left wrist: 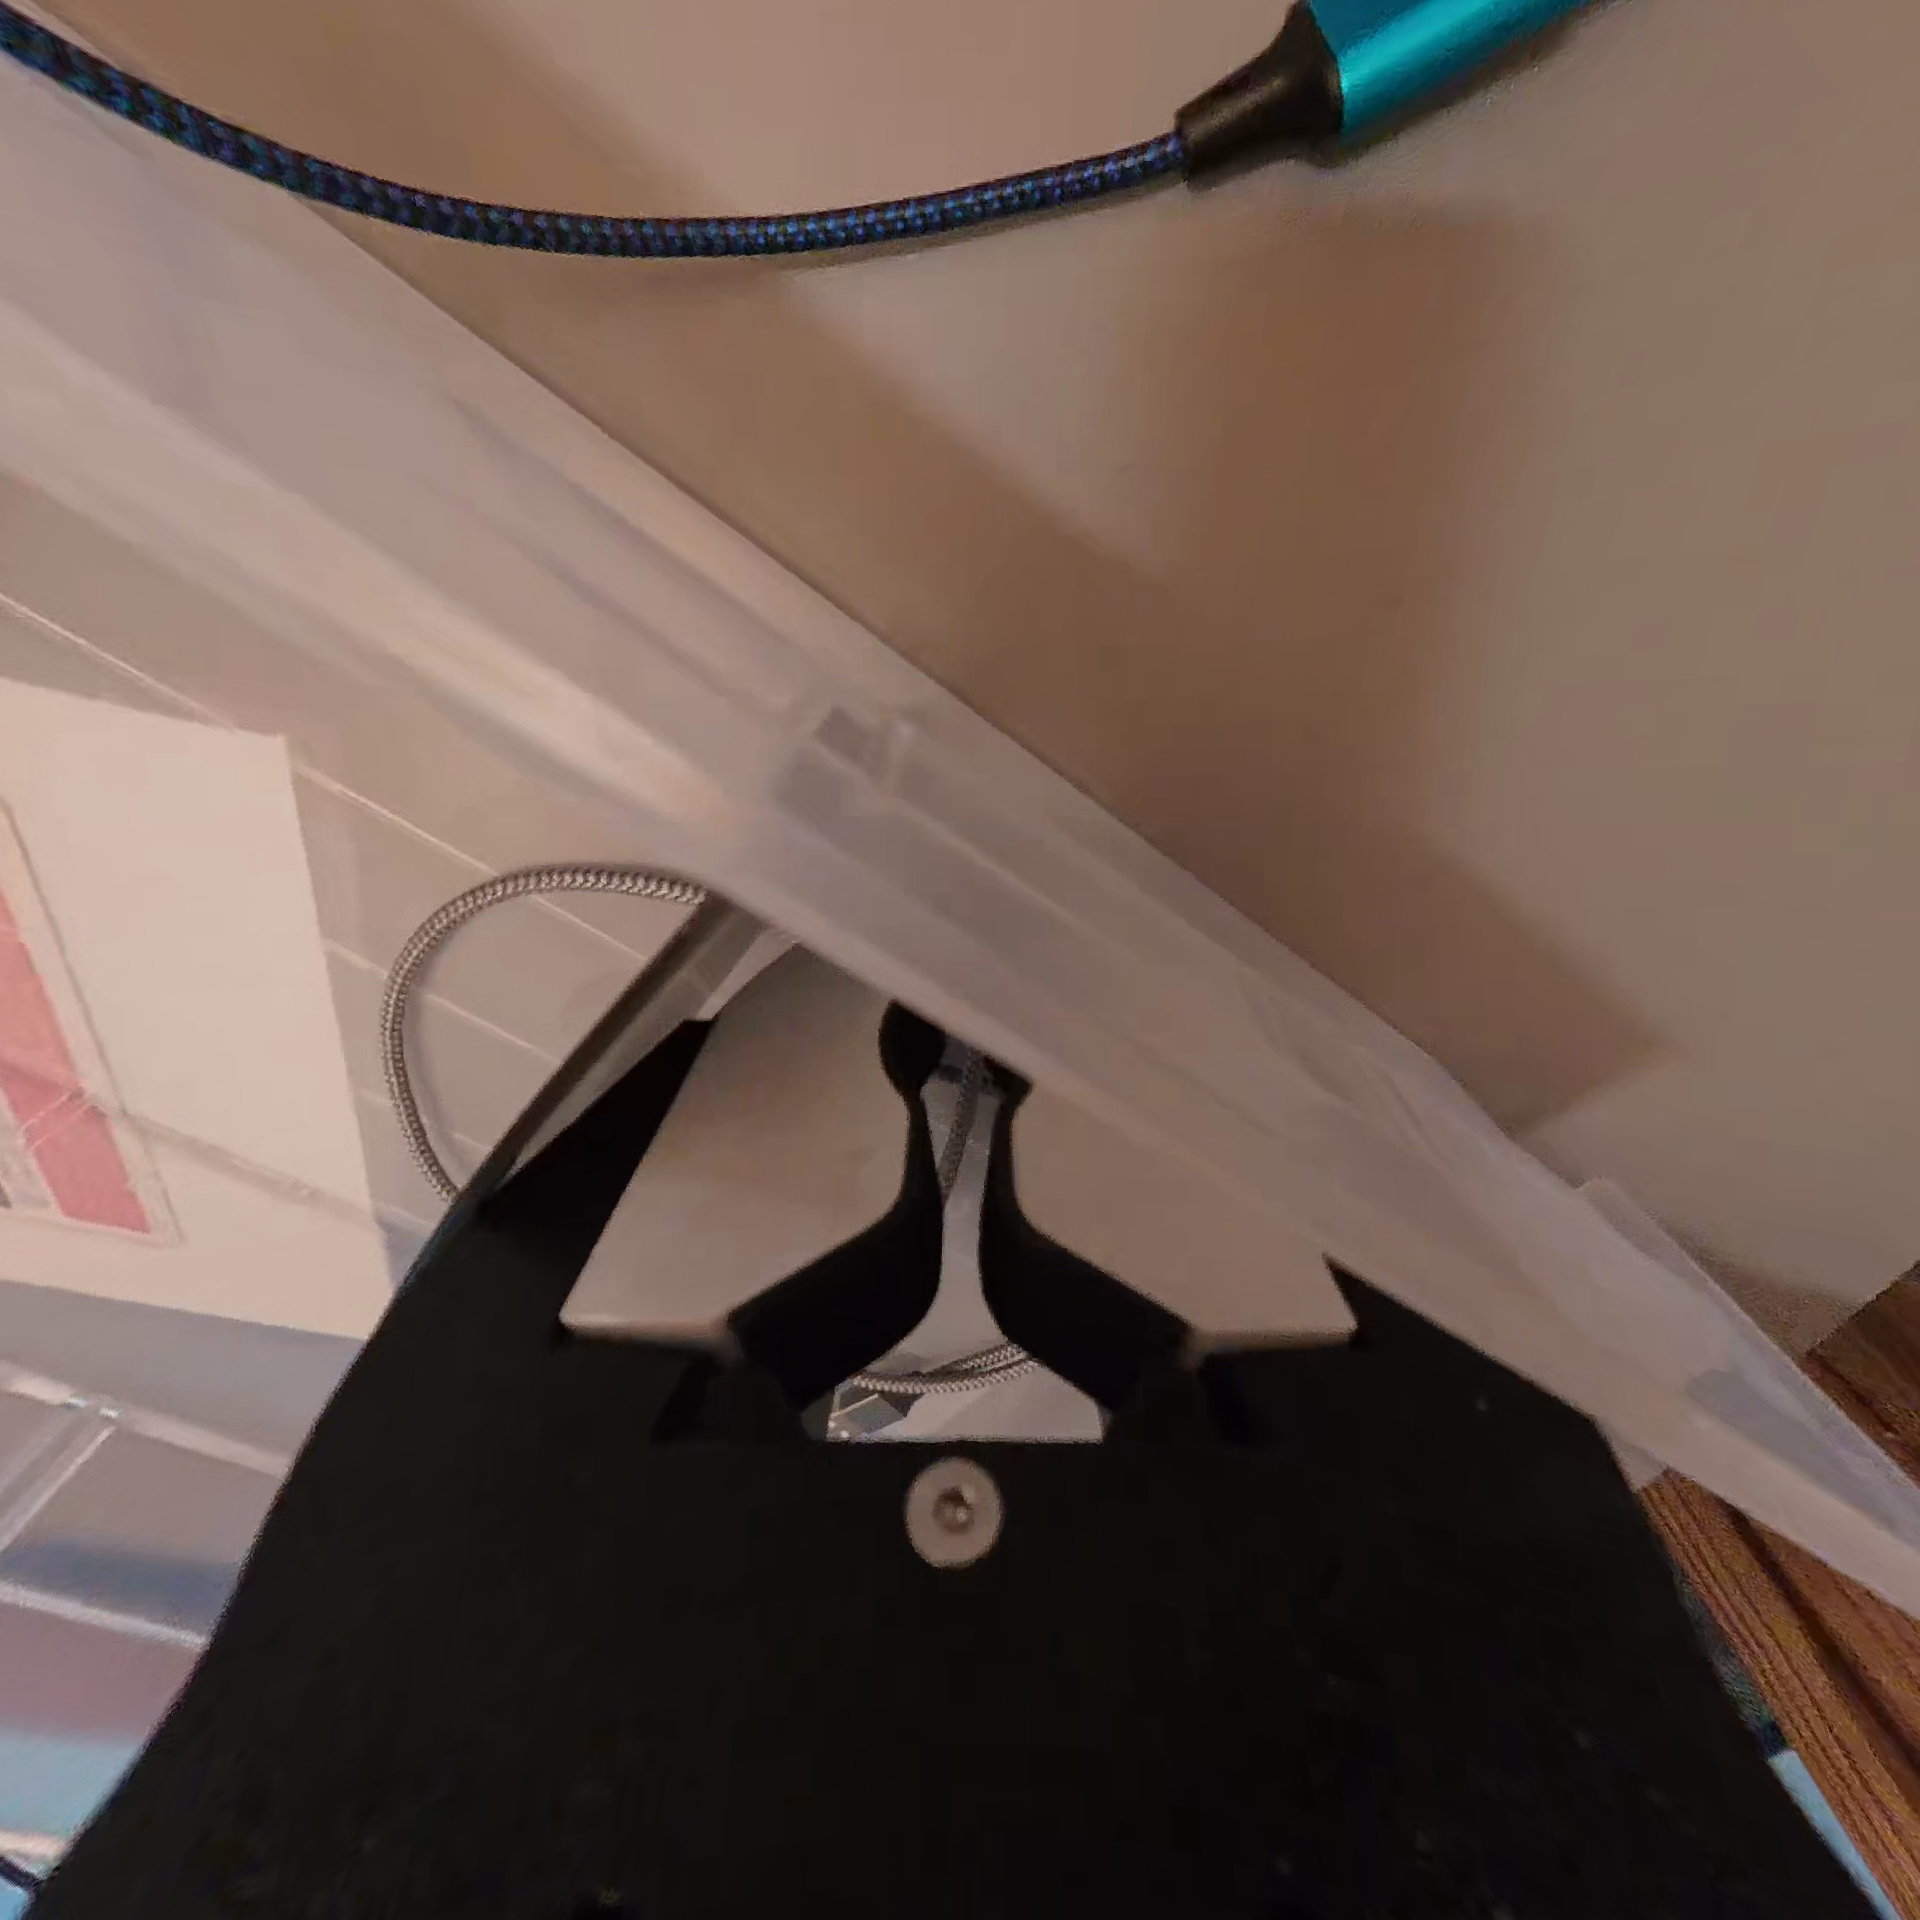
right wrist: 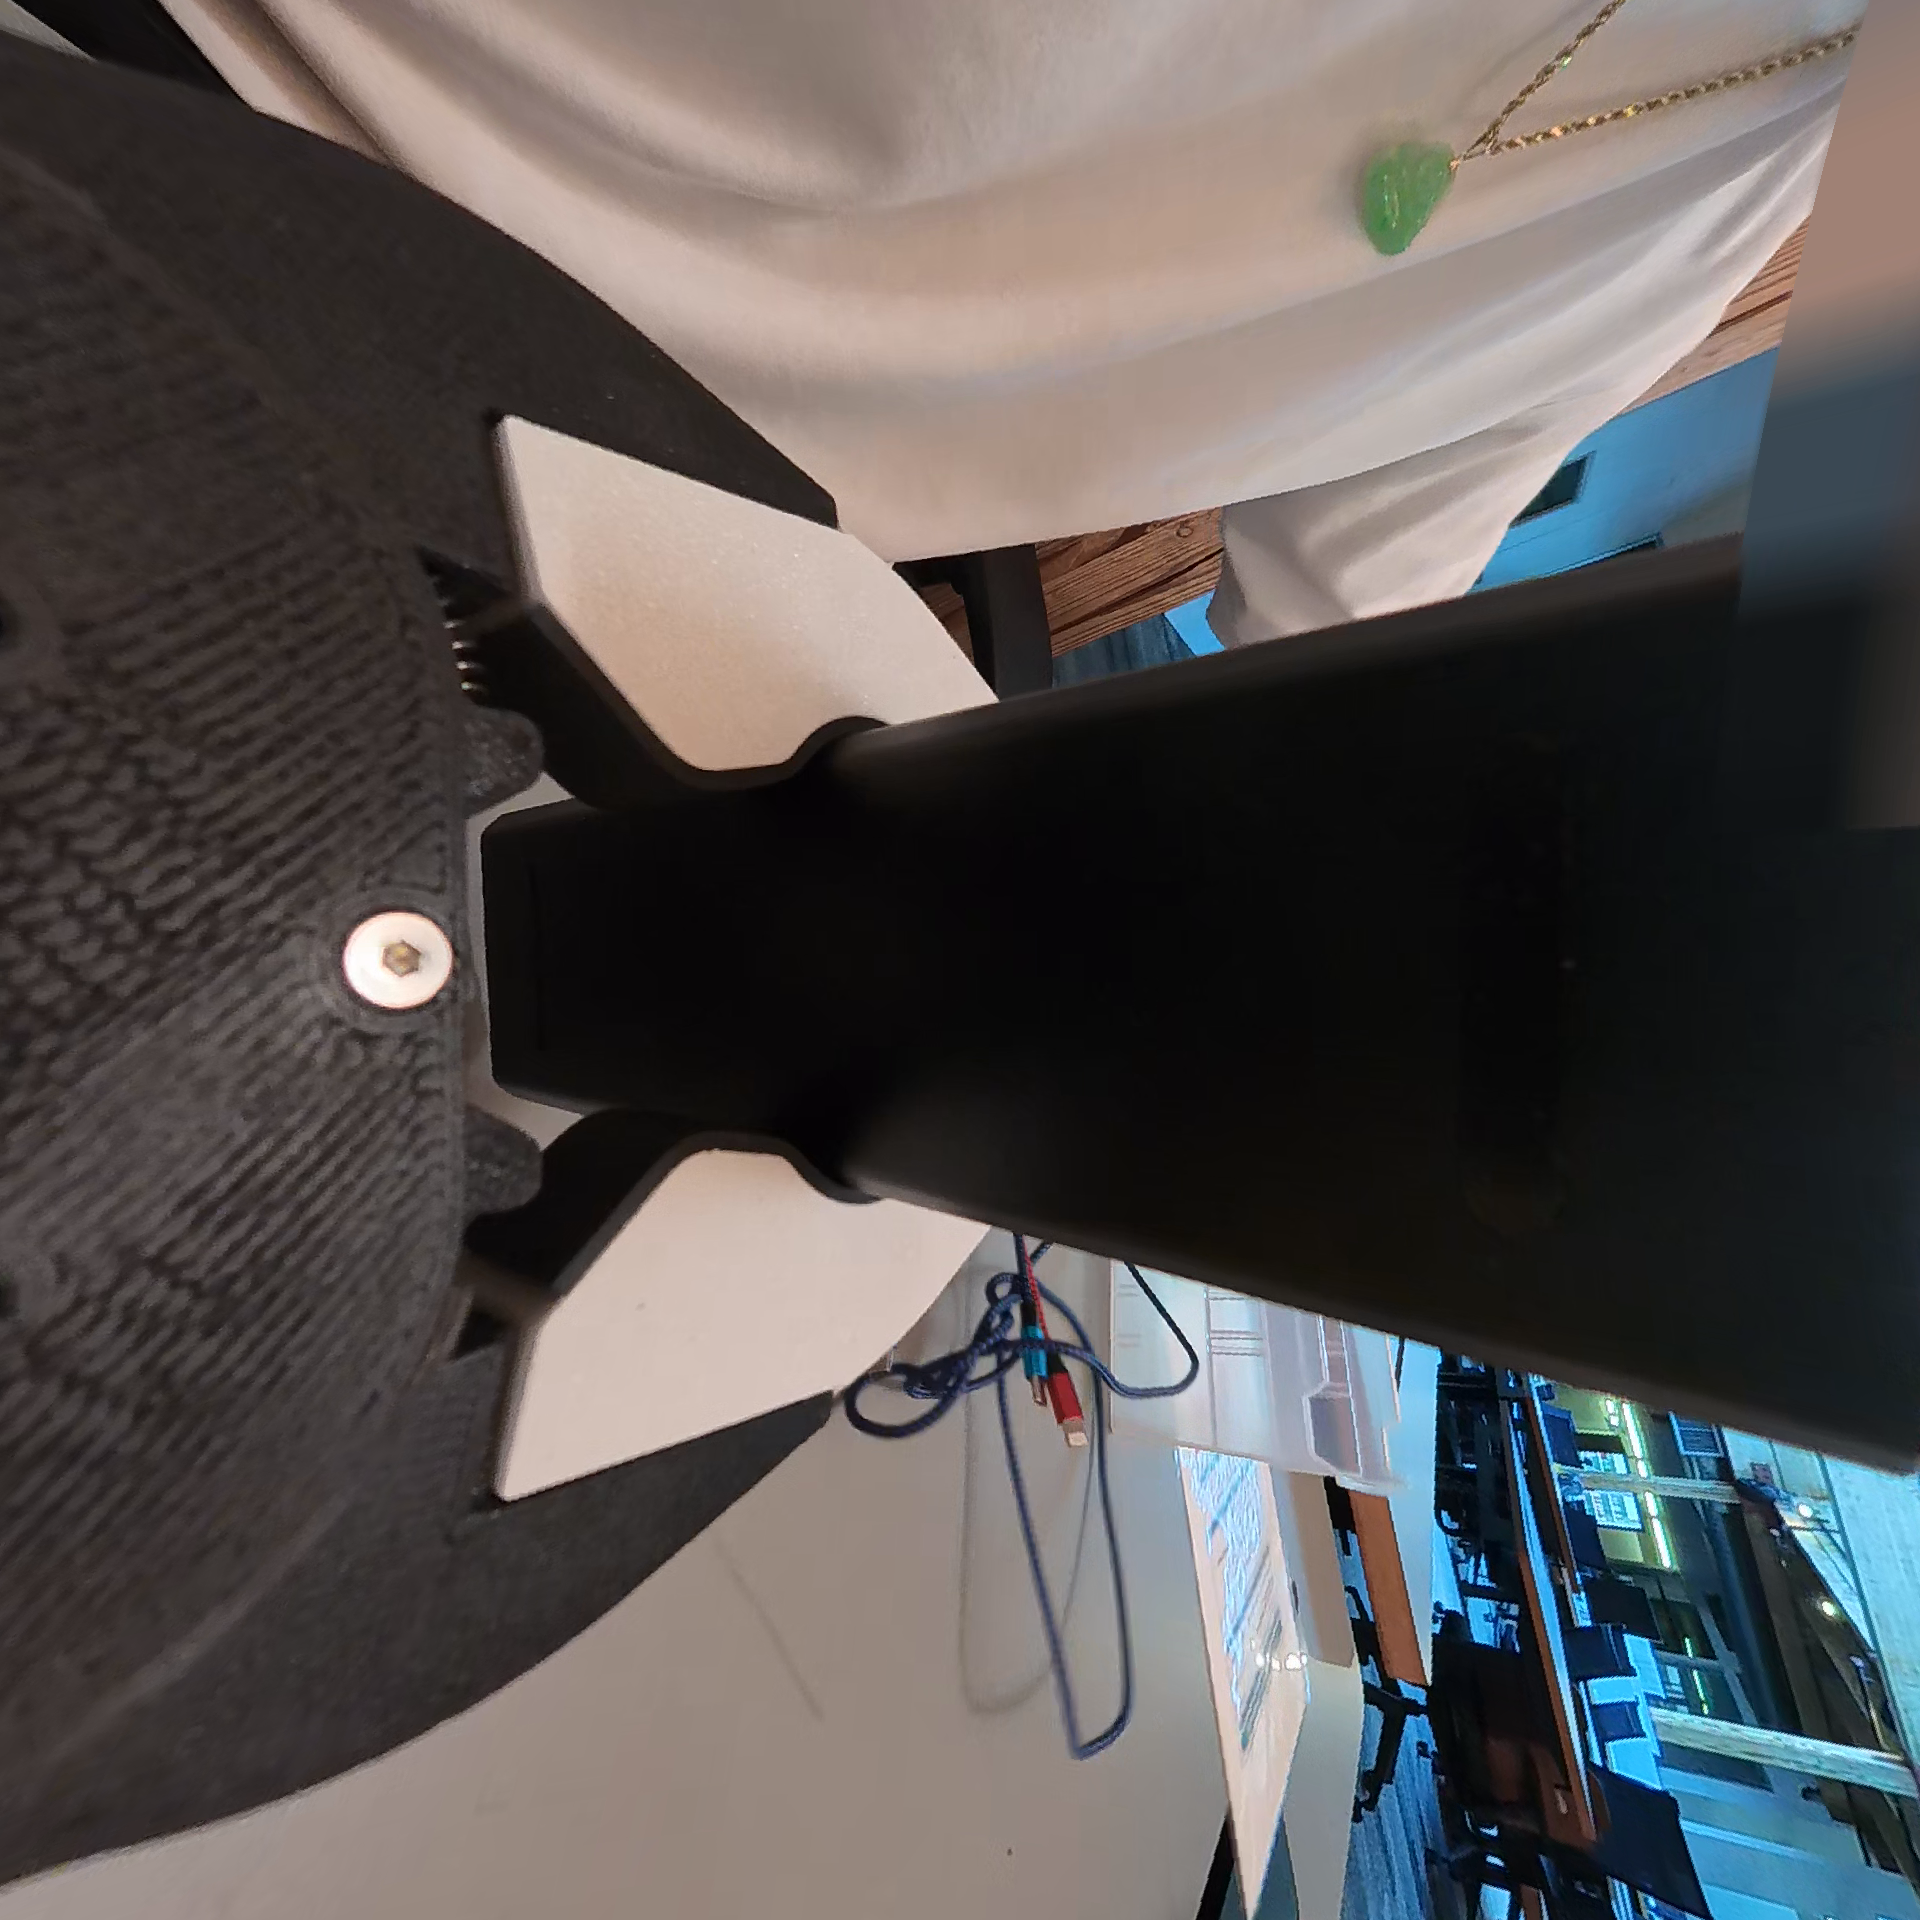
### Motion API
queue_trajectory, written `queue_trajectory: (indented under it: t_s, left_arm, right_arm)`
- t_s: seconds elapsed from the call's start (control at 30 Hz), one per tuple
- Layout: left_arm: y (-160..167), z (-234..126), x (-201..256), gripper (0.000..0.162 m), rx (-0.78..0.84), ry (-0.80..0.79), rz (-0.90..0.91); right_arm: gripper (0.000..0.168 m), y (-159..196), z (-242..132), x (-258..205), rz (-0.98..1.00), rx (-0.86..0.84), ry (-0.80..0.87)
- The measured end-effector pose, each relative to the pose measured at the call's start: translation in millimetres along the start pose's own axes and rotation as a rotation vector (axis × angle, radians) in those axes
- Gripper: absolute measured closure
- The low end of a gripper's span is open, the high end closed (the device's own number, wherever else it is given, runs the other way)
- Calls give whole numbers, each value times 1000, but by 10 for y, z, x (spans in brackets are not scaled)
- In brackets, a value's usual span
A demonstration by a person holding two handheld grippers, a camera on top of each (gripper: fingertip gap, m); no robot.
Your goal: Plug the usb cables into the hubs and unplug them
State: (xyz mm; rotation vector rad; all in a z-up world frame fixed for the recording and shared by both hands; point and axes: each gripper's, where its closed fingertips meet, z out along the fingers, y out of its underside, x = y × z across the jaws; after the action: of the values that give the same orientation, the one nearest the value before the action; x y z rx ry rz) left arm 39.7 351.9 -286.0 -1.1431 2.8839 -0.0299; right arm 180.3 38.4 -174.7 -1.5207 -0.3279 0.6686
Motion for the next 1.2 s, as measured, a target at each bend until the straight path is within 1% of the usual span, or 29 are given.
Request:
queue_trajectory:
  t_s: [0.07, 0.13, 0.27, 0.33, 0.37, 0.43, 0.5, 0.57, 0.6, 0.67, 0.73, 0.83, 0.93, 1.07, 1.13, 1.17, 1.2]
  left_arm:
    - [0, 2, -3, 160, 7, -1, -1]
    - [-2, 4, -8, 160, 30, -6, -49]
    - [80, 7, -68, 161, 49, -21, -263]
    - [135, 8, -76, 161, 8, -34, -352]
    - [159, 7, -70, 161, -28, -39, -360]
    - [187, 3, -58, 161, -92, -39, -329]
    - [205, 2, -42, 161, -116, -11, -299]
    - [352, -11, 84, 161, -228, 78, -211]
    - [407, -17, 113, 161, -280, 88, -148]
    - [419, -22, 118, 162, -324, 78, -101]
    - [403, -21, 120, 162, -285, 86, -105]
    - [389, -119, 146, 161, -159, 118, -204]
    - [438, -381, 54, 161, -36, 55, -320]
    - [442, -840, -58, 161, 146, -55, -449]
    - [475, -974, -110, 161, 177, -138, -499]
    - [509, -962, -104, 161, 163, -152, -524]
    - [545, -892, -59, 159, 136, -131, -541]
  right_arm:
    - [96, -3, -3, 2, 3, 3, 0]
    - [96, -5, -3, 4, 5, 4, 0]
    - [95, -3, -2, 4, 6, 2, -1]
    - [95, -1, -1, 3, 6, 0, -2]
    - [96, 0, 1, 4, 7, -1, -2]
    - [96, 3, 2, 6, 11, -2, -4]
    - [96, 0, 0, 5, 12, -1, -7]
    - [95, -2, -2, 3, 12, 2, -8]
    - [95, -4, -4, 4, 14, 4, -8]
    - [95, -9, -9, 5, 17, 7, -10]
    - [95, -16, -14, 0, 15, 14, -12]
    - [95, -23, -20, -2, 13, 20, -13]
    - [95, -27, -24, -2, 16, 23, -15]
    - [95, -30, -27, -5, 14, 26, -17]
    - [96, -27, -23, -13, 8, 23, -17]
    - [96, -23, -21, -19, 3, 20, -18]
    - [95, -19, -17, -22, 0, 17, -19]
